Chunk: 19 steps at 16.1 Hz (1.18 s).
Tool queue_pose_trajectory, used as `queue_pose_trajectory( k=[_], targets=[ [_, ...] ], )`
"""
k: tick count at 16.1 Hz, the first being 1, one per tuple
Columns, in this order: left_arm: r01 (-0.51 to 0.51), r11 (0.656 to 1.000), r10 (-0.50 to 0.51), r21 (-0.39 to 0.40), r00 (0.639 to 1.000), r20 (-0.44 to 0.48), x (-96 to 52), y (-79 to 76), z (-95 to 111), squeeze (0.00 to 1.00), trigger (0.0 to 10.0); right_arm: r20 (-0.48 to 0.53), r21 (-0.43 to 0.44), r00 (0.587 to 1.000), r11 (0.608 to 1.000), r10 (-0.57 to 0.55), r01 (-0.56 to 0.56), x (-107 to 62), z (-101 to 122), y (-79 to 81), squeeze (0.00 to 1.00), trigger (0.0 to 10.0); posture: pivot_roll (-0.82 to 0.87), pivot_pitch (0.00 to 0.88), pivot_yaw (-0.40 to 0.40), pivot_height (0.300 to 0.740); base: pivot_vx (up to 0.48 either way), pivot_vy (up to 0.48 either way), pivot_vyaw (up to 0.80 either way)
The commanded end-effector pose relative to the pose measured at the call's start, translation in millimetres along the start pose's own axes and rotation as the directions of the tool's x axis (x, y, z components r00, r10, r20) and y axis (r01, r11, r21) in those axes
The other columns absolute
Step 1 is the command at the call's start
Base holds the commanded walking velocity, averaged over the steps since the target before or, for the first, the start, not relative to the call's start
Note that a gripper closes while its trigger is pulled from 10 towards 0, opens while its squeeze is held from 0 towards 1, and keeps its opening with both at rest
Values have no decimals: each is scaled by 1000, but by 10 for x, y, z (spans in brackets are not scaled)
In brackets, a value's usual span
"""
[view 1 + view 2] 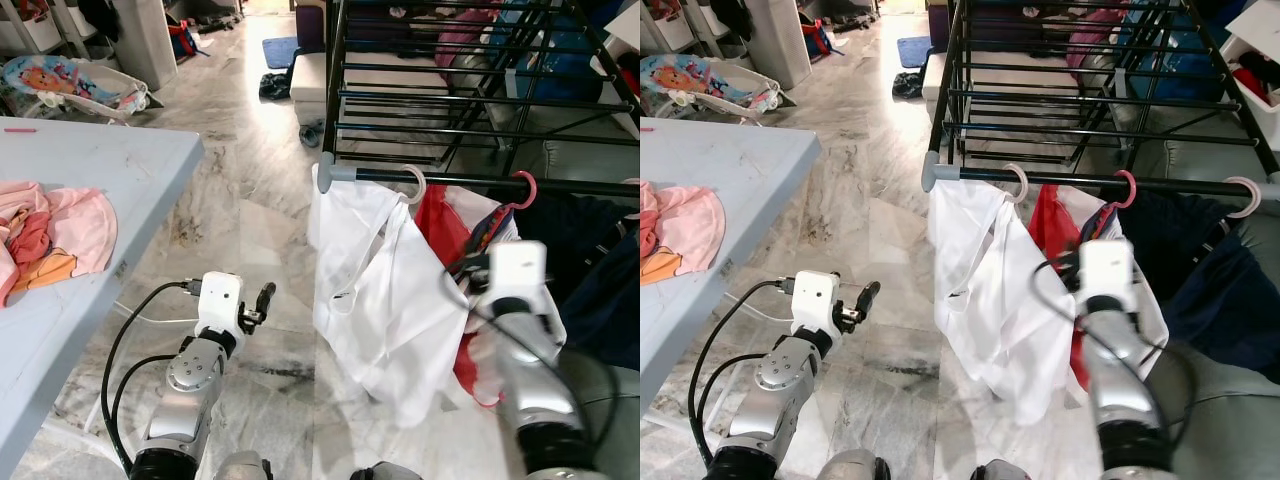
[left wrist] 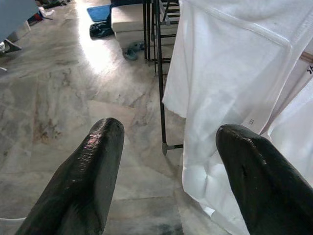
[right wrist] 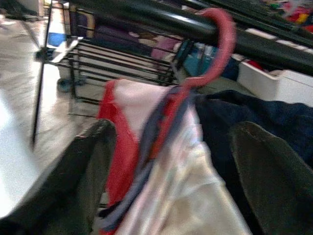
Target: Hang hanger
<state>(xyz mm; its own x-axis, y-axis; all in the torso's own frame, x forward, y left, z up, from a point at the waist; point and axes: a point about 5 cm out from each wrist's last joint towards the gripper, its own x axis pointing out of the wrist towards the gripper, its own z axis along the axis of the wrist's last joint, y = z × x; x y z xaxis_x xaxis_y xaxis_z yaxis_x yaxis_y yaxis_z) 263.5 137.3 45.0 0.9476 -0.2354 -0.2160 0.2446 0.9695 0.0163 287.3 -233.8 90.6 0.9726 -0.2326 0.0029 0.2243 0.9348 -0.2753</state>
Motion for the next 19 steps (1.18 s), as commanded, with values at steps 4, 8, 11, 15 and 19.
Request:
queue_pose_trajectory(
  k=[4, 8, 11, 15, 19],
  targets=[
    [40, 999, -40, 13, 999, -4, -18, 12, 53, 0, 10000, -12, -67, 991, 989, -130, 129, 96, 52, -325, 1000, 10000, 17, 0, 34, 740, 0, 0, 0],
    [85, 996, -84, 12, 996, -29, -76, -55, 24, 0, 10000, -189, -104, 981, 992, 45, -65, 149, -215, -382, 0, 10000, 31, 0, 36, 740, 0, 0, 0],
    [108, 994, -108, 5, 993, -50, -169, -50, 28, 0, 10000, -257, -122, 963, 985, 84, -119, 239, -269, -482, 0, 10000, 57, 18, 39, 740, 0, 0, 0],
    [109, 994, -108, 9, 991, -78, -310, 18, 20, 0, 10000, -298, -174, 947, 969, 118, -175, 384, -244, -606, 0, 10000, 98, 52, 44, 740, 0, 0, 0],
    [148, 989, -146, 8, 983, -113, -368, 47, 61, 0, 10000, -364, -81, 910, 967, 197, -242, 488, -226, -647, 0, 0, 129, 48, 44, 740, 0, 0, 0]
  ],
)
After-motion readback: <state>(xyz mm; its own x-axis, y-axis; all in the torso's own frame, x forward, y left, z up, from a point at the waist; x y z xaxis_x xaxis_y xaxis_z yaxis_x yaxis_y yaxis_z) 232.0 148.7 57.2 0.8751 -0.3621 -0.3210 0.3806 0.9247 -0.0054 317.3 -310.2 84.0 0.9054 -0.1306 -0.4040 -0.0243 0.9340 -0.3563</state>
